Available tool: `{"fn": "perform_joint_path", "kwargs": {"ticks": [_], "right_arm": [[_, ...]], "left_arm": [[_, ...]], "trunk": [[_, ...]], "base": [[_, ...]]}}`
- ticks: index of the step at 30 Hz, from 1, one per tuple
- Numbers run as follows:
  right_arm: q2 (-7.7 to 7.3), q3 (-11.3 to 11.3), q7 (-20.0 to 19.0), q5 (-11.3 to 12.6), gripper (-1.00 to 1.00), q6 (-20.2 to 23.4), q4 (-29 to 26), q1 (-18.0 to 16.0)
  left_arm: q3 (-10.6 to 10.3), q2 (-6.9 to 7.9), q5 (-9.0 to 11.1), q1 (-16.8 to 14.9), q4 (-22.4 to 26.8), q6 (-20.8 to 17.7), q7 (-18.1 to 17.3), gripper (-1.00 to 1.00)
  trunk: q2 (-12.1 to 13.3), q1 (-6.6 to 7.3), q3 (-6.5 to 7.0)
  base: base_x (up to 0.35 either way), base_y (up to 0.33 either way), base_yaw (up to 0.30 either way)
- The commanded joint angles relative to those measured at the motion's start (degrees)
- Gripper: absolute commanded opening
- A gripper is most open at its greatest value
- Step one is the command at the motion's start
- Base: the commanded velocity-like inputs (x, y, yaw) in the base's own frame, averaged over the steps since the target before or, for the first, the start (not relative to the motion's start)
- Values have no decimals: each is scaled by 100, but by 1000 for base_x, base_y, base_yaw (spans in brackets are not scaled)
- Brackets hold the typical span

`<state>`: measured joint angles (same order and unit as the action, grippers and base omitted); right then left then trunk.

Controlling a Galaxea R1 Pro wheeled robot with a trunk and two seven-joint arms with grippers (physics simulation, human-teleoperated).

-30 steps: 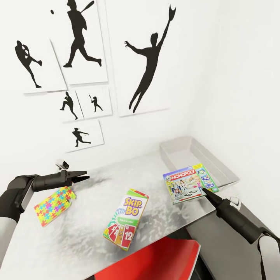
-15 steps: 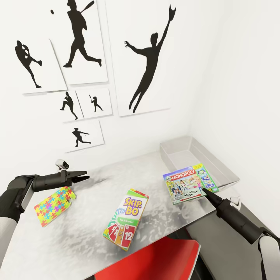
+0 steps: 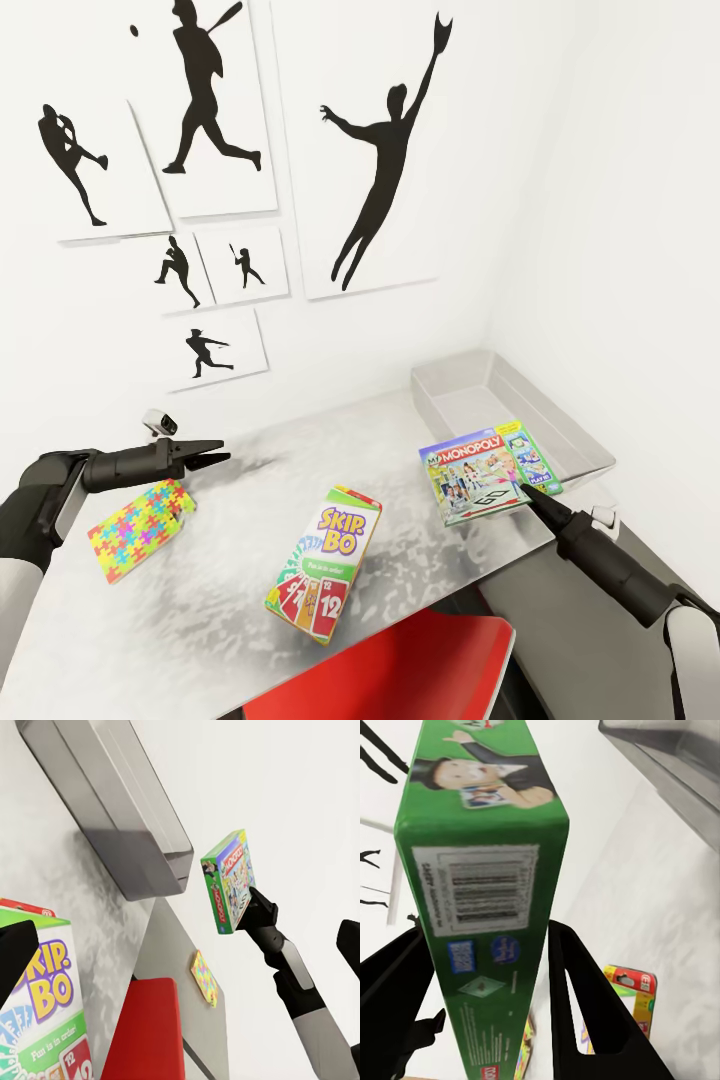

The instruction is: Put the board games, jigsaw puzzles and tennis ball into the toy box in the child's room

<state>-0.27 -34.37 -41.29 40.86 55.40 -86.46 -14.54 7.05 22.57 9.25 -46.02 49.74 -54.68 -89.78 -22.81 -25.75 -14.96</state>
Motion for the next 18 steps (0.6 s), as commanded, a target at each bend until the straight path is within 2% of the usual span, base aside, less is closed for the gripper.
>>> {"fn": "perform_joint_path", "kwargs": {"ticks": [1, 18], "right_arm": [[3, -8, -28, -16, -100, 25, -1, -6], [24, 7, -10, 0, -100, 44, 6, -5]], "left_arm": [[-2, 2, -2, -4, 0, -61, -22, 100], [-2, -11, -2, -4, 0, -61, -22, 100]], "trunk": [[-11, -3, -10], [-11, -3, -10]], "base": [[0, 0, 0], [0, 0, 0]]}}
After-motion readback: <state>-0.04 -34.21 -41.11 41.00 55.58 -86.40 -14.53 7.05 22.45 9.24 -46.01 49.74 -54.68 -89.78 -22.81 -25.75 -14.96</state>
